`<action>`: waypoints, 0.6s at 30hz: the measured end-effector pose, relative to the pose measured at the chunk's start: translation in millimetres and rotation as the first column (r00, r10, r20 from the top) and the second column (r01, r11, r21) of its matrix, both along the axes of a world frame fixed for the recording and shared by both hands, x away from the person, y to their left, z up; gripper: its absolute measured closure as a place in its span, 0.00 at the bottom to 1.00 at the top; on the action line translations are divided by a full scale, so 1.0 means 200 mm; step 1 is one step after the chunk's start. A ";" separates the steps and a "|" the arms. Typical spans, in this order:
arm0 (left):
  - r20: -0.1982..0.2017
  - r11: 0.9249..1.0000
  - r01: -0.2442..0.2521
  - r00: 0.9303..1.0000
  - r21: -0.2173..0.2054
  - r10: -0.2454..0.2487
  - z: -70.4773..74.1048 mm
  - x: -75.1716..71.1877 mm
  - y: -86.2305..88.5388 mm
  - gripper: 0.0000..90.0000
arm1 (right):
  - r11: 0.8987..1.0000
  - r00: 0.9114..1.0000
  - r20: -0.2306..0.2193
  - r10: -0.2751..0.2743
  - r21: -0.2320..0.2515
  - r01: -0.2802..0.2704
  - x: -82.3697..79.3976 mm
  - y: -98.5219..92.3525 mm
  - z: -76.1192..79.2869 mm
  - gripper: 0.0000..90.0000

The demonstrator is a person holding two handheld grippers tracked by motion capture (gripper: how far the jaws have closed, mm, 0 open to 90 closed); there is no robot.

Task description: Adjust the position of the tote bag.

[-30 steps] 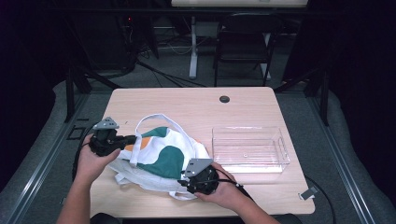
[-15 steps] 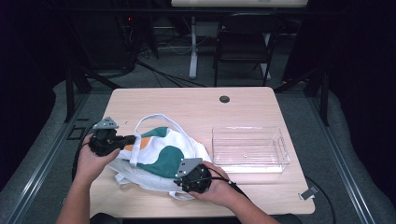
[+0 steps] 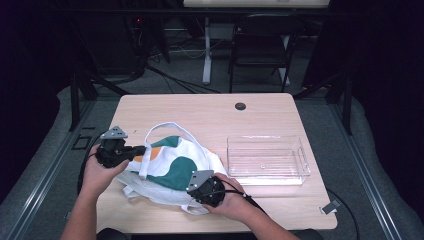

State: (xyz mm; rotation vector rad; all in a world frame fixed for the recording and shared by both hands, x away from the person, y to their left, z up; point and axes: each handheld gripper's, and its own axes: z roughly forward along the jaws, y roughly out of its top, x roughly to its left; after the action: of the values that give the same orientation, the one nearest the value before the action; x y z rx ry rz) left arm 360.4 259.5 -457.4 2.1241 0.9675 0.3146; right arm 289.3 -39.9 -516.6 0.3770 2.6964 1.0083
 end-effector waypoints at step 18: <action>0.003 0.999 -0.022 1.000 0.027 0.022 -0.02 0.00 -0.01 0.97 | 0.999 1.000 0.025 -0.003 0.049 0.002 0.00 -0.03 0.12 0.99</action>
State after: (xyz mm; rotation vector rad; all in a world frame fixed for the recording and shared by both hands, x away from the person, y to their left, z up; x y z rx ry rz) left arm 360.1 258.1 -462.2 2.1387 0.9907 0.3431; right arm 288.8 -46.0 -493.4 0.3739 2.6524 1.0734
